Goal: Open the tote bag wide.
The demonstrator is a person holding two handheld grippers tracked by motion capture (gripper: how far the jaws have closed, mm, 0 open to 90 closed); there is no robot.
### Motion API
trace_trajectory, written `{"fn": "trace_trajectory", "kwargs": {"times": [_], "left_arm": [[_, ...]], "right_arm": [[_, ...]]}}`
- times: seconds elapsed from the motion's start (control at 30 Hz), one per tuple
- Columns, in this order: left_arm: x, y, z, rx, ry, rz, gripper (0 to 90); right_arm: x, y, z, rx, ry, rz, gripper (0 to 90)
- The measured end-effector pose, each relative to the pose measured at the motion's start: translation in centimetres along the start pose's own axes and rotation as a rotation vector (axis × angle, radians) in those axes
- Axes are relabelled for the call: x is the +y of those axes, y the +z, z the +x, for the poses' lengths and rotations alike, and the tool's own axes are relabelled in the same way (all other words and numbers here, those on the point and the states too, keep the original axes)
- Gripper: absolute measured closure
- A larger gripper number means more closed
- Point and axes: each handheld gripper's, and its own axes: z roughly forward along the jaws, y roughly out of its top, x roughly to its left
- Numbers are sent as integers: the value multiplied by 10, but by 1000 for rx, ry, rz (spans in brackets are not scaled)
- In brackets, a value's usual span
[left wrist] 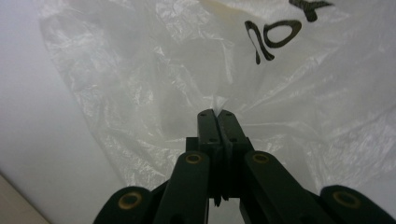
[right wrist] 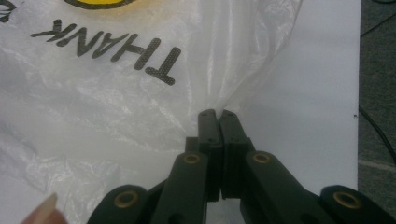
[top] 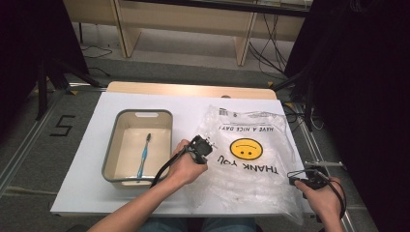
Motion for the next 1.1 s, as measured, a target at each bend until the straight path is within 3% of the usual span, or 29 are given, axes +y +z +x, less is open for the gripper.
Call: {"fn": "trace_trajectory", "kwargs": {"times": [0.3,0.43,0.8,1.1], "left_arm": [[18,1,14,26,-30,-35,892],[24,6,22,49,-38,-29,892],[37,14,45,111,-113,-74,887],[40,19,55,154,-136,-83,869]], "right_arm": [[1,-1,6,23,26,-31,899],[1,-2,10,42,42,-41,898],[5,7,30,109,34,-44,895],[5,14,44,155,12,-20,887]]}}
